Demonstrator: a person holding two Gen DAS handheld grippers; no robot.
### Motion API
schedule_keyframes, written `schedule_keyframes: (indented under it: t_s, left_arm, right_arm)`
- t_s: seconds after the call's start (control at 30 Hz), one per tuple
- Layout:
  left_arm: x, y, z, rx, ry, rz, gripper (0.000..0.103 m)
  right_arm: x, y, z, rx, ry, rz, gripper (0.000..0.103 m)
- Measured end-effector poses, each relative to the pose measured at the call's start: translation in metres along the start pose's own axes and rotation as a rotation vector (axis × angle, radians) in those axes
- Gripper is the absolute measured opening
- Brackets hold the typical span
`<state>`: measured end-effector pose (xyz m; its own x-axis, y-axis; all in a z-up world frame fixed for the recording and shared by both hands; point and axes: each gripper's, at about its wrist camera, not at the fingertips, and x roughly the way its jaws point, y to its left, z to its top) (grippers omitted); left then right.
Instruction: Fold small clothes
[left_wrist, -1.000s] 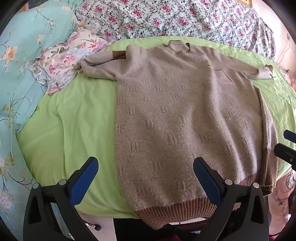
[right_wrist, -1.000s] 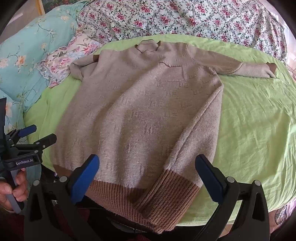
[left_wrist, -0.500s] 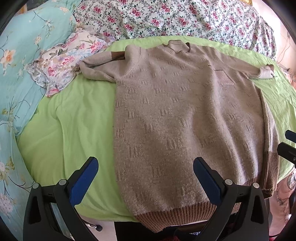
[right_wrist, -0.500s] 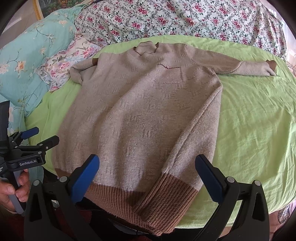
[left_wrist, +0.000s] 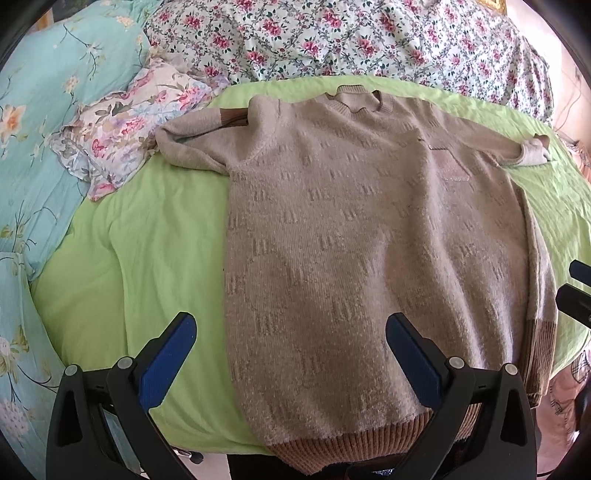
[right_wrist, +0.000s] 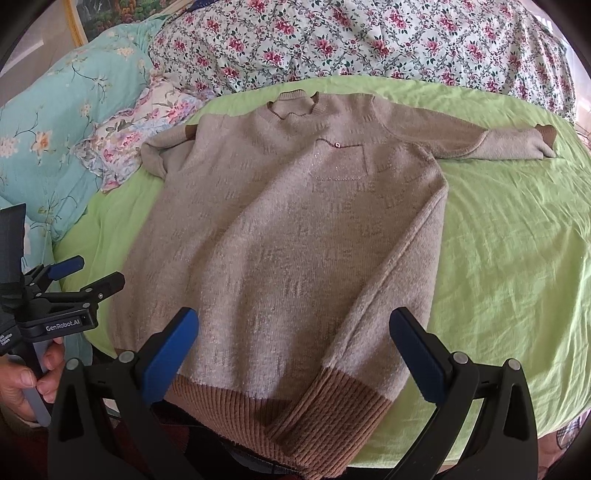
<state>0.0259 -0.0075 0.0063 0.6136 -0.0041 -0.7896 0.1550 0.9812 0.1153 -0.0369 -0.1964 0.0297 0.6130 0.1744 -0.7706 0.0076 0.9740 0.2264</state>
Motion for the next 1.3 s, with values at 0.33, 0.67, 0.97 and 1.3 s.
schedule_keyframes:
  t_s: [0.33,0.67,0.97,1.3]
  left_arm:
    - [0.004,0.000,0.006,-0.004,0.022,-0.015,0.103]
    - [0.014,-0.002,0.012,0.000,0.027,-0.025,0.103]
    - [0.022,-0.001,0.031,-0.019,0.023,-0.037,0.103]
    - [0.038,0.006,0.065,-0.040,0.023,-0.026,0.103]
  right_arm:
    - [0.004,0.003,0.004,-0.005,0.028,-0.015,0.103]
    - [0.009,-0.015,0.012,0.050,0.025,-0.008,0.103]
    - [0.005,-0.050,0.027,0.127,-0.020,-0.023,0.103]
    - [-0.011,-0.132,0.081,0.194,-0.156,-0.123,0.102]
